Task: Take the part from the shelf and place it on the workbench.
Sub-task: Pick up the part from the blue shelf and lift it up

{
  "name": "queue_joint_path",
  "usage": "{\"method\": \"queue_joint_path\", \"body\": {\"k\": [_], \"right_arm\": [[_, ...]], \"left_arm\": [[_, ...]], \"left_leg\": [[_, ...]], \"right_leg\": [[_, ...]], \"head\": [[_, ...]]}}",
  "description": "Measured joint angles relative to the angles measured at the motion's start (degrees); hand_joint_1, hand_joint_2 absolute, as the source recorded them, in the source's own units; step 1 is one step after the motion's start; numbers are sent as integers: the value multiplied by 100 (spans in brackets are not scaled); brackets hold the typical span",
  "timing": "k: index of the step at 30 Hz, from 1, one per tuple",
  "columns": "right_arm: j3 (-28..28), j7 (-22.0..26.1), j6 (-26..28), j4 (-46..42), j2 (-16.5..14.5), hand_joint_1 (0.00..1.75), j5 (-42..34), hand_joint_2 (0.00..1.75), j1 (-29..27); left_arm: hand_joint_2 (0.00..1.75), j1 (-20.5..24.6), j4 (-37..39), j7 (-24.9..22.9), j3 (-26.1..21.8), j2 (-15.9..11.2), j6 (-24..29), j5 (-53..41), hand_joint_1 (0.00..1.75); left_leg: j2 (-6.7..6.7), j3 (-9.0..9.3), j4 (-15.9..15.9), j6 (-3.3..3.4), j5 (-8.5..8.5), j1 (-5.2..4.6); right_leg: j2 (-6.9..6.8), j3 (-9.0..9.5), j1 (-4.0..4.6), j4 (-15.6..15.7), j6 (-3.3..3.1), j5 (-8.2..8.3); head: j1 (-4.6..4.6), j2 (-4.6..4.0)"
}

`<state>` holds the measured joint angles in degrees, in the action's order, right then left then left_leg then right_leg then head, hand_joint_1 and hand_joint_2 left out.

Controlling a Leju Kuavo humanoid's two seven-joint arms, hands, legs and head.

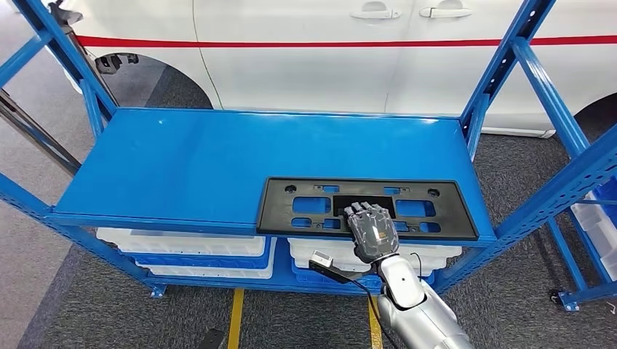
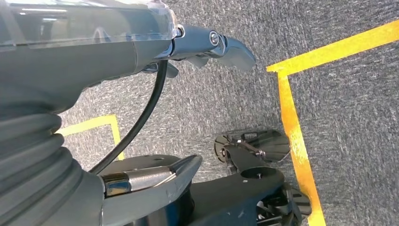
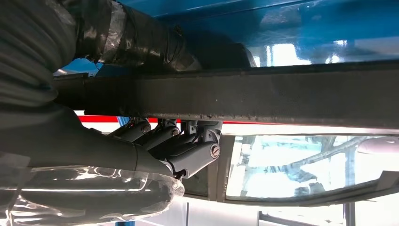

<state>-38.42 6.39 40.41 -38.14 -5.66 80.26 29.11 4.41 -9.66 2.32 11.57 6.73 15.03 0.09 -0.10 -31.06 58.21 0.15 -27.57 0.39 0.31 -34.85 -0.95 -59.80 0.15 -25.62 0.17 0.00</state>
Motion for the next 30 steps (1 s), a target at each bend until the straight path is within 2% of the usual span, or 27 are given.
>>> {"method": "queue_joint_path", "body": {"k": [4, 9, 15, 21, 30], "right_arm": [[0, 28, 0, -142, 2, 175, 124, 175, -48], [0, 147, 0, -739, 11, 175, 466, 175, -98], [-209, 179, -2, -1356, 2, 175, 592, 175, 251], [-517, 75, -7, -1592, -4, 175, 612, 175, 485], [-619, -21, -9, -1683, 10, 175, 621, 175, 538]], "left_arm": [[175, 0, 0, 75, -1, 3, -25, -19, 0], [175, 19, -1, 646, -24, 7, -655, -100, 0], [175, 107, -4, 789, -16, 7, -1215, -237, 0], [175, 168, -20, 710, -16, 25, -1325, -224, 0], [175, 174, -20, 695, -16, 28, -1318, -205, 0]], "left_leg": [[0, -6, 0, 0, 0, 0], [0, -14, 0, 0, 0, 0], [0, -15, 1, 0, 1, 0], [-2, -15, 2, 1, 2, 0], [-2, -18, 2, 1, 1, 0]], "right_leg": [[1, -6, 0, 0, 0, 0], [1, -13, 0, -1, 0, 0], [0, -14, 0, -1, 2, 2], [0, -14, 0, -1, 2, 2], [0, -15, 0, 1, 3, 2]], "head": [[0, 0], [0, 0], [0, 0], [0, 0], [0, 0]]}}
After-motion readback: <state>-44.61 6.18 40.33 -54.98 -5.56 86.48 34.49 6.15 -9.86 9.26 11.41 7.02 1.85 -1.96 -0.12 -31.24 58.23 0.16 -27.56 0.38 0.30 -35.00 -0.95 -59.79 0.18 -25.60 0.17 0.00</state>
